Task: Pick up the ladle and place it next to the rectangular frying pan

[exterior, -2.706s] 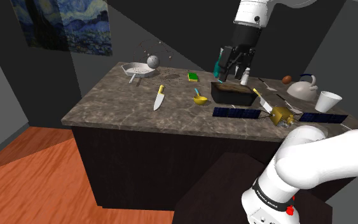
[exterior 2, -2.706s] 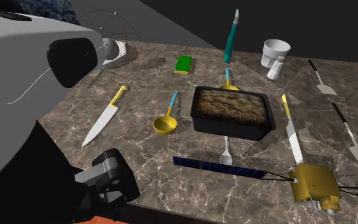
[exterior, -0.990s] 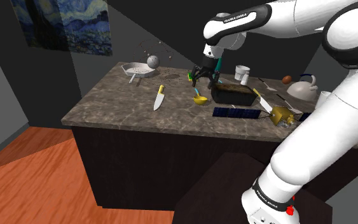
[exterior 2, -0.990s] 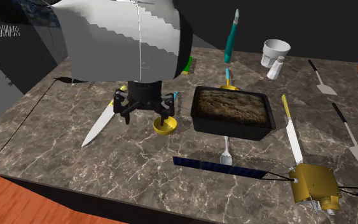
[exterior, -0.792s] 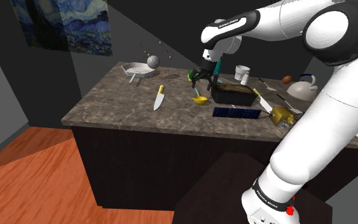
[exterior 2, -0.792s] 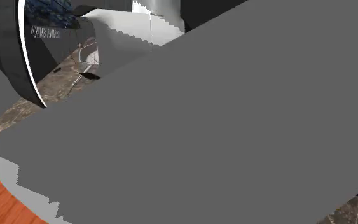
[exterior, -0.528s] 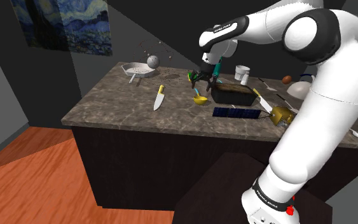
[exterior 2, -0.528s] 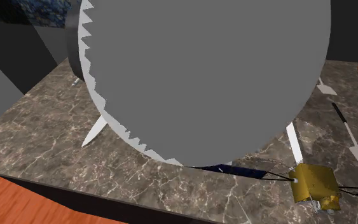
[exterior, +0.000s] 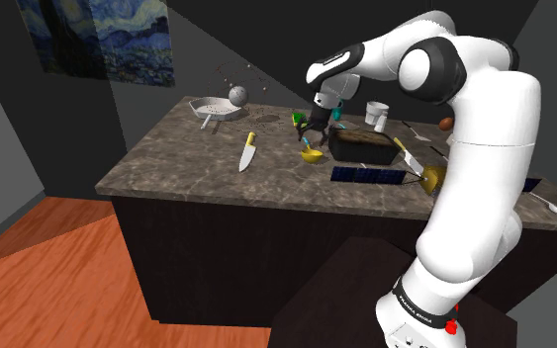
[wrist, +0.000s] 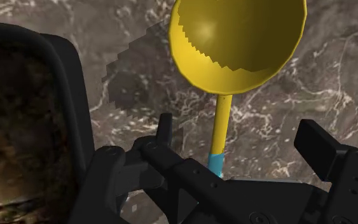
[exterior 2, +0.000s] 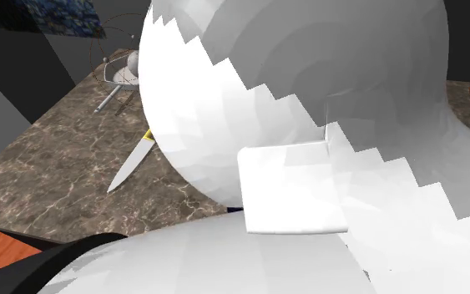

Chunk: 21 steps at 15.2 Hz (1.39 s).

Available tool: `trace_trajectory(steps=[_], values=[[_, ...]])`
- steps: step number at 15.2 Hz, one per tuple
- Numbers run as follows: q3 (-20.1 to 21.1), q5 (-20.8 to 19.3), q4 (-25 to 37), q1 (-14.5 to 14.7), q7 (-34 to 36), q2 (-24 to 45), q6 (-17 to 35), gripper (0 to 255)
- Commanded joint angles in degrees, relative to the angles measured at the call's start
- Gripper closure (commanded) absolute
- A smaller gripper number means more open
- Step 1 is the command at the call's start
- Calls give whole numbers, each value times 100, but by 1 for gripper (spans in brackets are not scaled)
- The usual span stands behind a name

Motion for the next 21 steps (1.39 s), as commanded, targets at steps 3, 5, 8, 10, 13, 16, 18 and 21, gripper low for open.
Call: trace_trajectory(steps=[3,5,8,10,13,16,18,21], values=[[18,71,-137,-11,-47,148,263,0],[38,106,-199,-5,-69,215,389,0],[44,116,-215,-4,-75,235,425,0],[44,116,-215,-4,-75,235,425,0],[44,116,-215,-4,-75,235,424,0],[44,116,-215,-4,-75,235,424,255],[42,117,-225,-7,-83,231,429,255],[42,117,-227,-8,-84,231,430,255]])
